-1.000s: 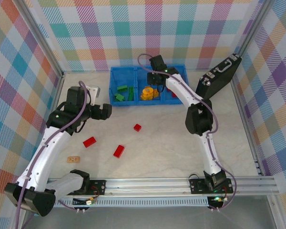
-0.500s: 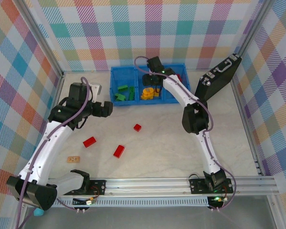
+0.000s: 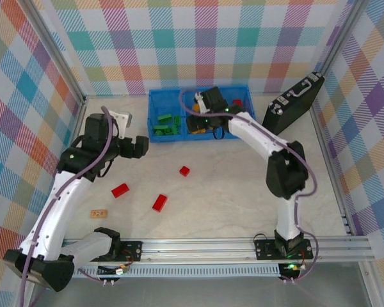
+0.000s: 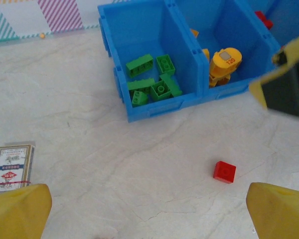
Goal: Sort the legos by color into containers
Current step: Pick up the lego from the center of the table.
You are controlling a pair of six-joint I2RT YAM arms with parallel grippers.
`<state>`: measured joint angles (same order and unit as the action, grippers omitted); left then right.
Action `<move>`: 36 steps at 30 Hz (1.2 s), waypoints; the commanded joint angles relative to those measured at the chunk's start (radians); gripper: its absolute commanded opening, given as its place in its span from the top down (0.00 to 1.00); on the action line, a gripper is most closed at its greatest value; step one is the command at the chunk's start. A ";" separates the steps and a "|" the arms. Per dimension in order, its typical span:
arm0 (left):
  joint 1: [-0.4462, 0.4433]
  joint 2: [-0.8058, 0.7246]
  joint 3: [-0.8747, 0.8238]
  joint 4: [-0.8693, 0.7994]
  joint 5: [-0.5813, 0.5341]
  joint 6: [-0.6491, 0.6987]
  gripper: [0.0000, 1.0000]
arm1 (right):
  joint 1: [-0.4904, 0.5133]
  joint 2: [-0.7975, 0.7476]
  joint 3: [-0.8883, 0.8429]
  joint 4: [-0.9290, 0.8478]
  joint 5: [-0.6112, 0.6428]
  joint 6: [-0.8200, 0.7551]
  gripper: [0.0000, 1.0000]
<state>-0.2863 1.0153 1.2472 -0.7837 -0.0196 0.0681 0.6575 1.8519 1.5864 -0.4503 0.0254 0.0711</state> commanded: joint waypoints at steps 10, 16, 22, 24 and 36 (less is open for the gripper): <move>-0.005 -0.122 -0.021 -0.075 0.010 -0.005 0.00 | 0.093 -0.073 -0.291 0.108 -0.101 -0.158 0.01; -0.005 -0.202 -0.074 -0.058 0.070 0.001 0.00 | 0.168 0.026 -0.268 0.137 -0.025 -0.256 0.00; -0.007 -0.213 -0.037 -0.098 0.092 0.007 0.00 | 0.197 0.108 -0.234 0.134 0.005 -0.296 0.01; -0.010 -0.216 -0.016 -0.122 0.096 0.014 0.00 | 0.197 0.128 -0.227 0.133 0.018 -0.301 0.01; -0.107 -0.216 0.194 -0.289 -0.053 0.077 0.00 | 0.196 0.236 -0.169 0.084 0.076 -0.322 0.43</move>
<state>-0.3729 0.7982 1.4090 -1.0073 -0.0048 0.1108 0.8570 2.0602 1.3907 -0.3340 0.0826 -0.2398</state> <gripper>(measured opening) 0.999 0.579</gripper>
